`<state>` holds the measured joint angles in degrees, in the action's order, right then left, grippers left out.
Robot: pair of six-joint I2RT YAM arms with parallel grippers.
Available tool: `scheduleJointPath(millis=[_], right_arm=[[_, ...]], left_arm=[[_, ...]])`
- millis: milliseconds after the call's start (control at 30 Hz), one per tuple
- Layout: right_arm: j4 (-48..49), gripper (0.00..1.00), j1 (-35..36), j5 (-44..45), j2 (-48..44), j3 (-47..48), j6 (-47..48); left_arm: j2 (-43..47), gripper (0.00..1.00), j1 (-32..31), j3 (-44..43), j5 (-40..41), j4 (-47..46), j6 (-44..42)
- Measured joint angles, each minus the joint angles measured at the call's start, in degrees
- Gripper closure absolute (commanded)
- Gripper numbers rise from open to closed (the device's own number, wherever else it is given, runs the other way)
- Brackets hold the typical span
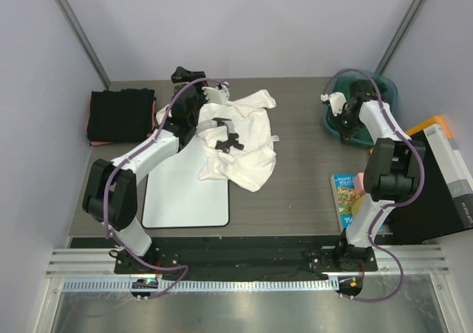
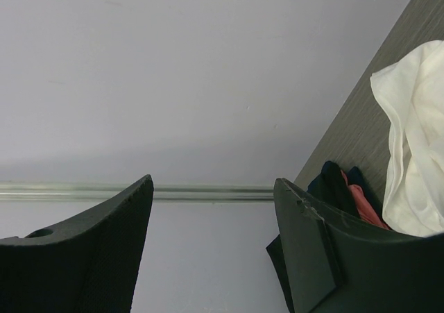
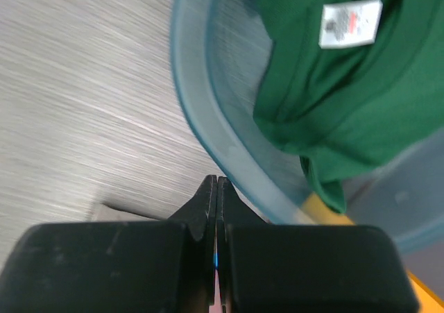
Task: Fold and stack the t-shirts
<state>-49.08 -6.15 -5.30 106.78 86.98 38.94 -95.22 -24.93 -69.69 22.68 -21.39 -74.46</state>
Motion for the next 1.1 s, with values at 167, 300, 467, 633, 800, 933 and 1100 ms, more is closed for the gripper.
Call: scheduleJointPath(millis=[167, 300, 467, 633, 800, 933, 1100], right_arm=[[2.03, 0.99, -1.73, 5.84, 0.0, -0.04, -0.48], [5.9, 0.99, -2.71, 10.19, 0.0, -0.07, -1.29], [8.04, 0.99, -3.19, 11.82, 0.0, -0.07, -1.29], [4.33, 0.87, -3.19, 6.93, -0.39, -0.04, 1.75], [-4.11, 0.56, -0.33, -3.26, -6.21, -0.79, 9.64], [-6.95, 0.34, 9.33, -9.22, -14.03, -2.38, 16.17], [-5.27, 0.32, 26.03, -14.95, -18.62, -7.87, 21.11]], left_arm=[[-0.52, 0.3, 0.0, -0.66, -0.44, 0.0, -0.2], [-0.52, 0.3, -0.02, -0.66, -0.44, 0.0, -0.17], [-0.44, 0.3, 0.0, -0.61, -0.37, 0.31, -0.02], [2.25, 0.28, 0.0, 1.79, -0.24, 2.64, 1.18], [7.76, 0.23, 0.0, 4.74, -1.27, 8.83, 4.79], [14.56, 0.19, 0.13, 10.27, -5.4, 13.9, 5.44], [18.08, 0.04, 0.33, 15.02, -9.11, 19.82, 6.51]])
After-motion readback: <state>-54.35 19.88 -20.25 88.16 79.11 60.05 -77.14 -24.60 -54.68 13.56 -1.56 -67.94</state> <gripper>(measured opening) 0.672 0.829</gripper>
